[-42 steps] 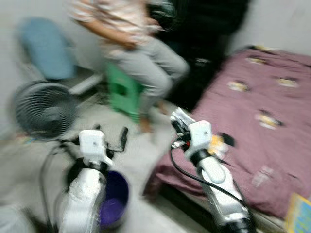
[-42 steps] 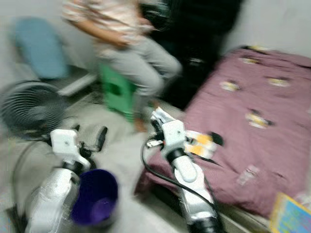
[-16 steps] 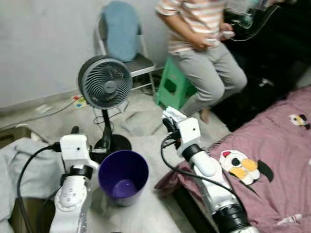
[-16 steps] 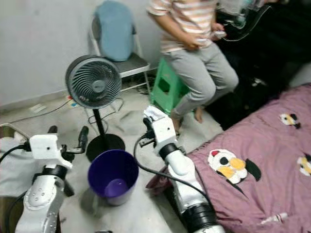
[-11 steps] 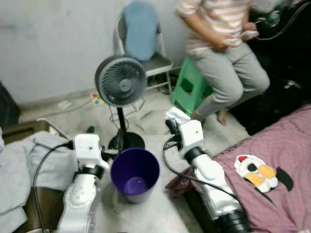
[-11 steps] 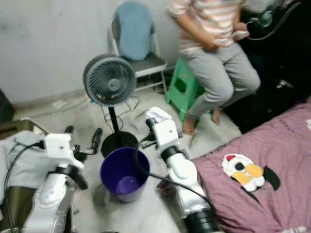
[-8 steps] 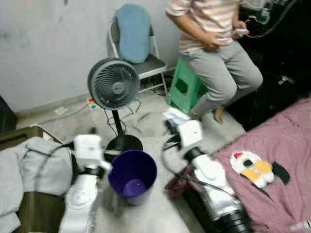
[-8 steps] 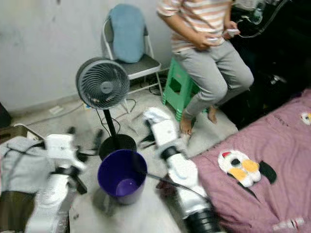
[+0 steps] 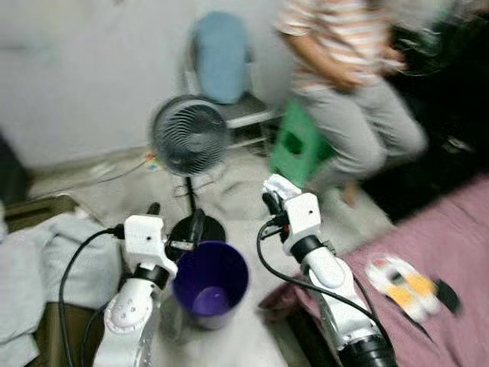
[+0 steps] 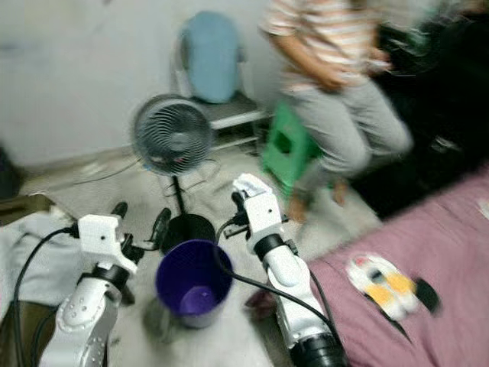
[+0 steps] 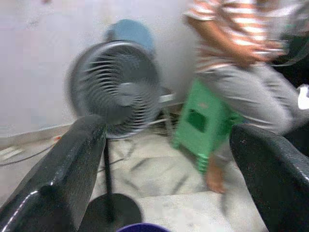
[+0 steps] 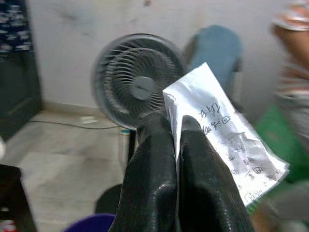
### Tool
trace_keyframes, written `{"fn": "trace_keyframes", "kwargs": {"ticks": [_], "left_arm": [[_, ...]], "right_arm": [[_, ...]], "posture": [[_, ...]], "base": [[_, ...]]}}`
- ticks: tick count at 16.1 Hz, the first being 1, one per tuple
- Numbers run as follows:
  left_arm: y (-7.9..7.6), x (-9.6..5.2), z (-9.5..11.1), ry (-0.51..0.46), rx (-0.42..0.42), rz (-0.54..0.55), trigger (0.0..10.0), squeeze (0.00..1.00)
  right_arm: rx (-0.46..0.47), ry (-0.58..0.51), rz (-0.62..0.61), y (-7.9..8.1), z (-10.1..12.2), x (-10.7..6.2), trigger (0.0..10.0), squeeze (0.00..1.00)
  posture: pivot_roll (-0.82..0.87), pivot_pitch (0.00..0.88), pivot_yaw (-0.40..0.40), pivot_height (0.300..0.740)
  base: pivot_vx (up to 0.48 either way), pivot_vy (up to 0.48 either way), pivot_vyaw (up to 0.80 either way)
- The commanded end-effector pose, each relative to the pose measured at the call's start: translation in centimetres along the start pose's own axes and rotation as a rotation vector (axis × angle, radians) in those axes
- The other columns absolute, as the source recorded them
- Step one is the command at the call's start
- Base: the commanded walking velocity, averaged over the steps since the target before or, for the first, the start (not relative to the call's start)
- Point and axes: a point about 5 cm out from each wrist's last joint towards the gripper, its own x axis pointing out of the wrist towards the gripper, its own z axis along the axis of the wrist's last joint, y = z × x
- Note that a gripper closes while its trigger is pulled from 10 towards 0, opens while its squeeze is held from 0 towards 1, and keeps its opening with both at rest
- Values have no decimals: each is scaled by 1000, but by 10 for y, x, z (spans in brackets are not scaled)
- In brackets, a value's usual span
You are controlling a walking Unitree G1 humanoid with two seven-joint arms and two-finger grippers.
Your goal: Clean up the room
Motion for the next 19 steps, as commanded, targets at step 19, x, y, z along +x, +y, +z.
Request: {"fn": "trace_keyframes", "kwargs": {"ticks": [19], "left_arm": [[-9,8,-1,15,-9,-20,10000,0]], "right_arm": [[-23,-14,-2,-3,5,3,10000,0]], "posture": [[15,18,-3,740]], "base": [[48,0,324]]}}
